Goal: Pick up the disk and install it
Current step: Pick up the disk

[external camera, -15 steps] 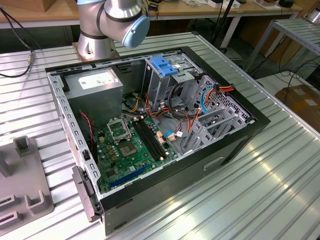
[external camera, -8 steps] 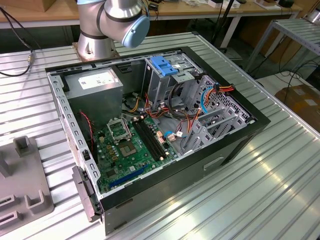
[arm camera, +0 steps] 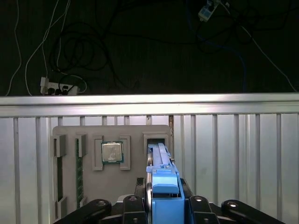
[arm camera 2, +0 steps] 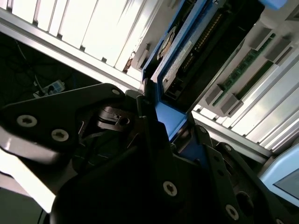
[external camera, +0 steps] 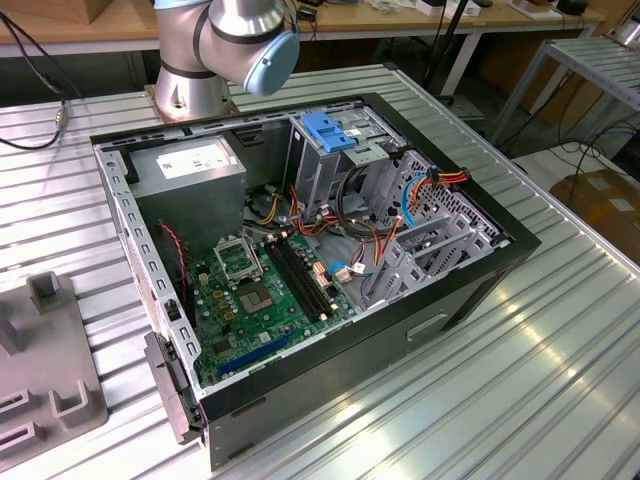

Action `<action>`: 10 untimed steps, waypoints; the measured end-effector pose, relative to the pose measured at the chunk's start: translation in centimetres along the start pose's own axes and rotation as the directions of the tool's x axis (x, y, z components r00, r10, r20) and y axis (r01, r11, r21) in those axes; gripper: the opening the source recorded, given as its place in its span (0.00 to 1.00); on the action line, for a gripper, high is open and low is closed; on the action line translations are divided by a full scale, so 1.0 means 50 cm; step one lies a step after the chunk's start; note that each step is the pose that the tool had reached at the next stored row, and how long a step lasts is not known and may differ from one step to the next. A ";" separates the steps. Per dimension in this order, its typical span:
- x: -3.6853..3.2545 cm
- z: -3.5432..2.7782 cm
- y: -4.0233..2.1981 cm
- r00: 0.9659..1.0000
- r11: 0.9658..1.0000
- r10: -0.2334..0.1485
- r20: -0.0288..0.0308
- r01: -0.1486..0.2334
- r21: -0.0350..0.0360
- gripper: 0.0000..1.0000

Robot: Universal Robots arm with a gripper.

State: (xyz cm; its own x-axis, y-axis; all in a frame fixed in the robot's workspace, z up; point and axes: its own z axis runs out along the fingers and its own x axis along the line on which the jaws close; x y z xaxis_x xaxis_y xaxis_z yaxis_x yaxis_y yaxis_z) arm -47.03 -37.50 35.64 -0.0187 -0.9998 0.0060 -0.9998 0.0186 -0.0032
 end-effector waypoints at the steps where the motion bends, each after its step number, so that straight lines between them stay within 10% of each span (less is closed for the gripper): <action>1: 0.000 -0.004 0.000 1.000 1.000 0.000 0.000 0.000 0.000 0.37; 10: 0.000 -0.042 0.000 1.000 1.000 0.000 0.000 0.000 0.000 0.37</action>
State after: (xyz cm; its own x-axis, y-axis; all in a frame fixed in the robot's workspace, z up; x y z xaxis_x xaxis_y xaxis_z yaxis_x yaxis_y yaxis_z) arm -47.03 -37.50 37.76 -0.0187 -0.9998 0.0058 -0.9998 0.0187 -0.0031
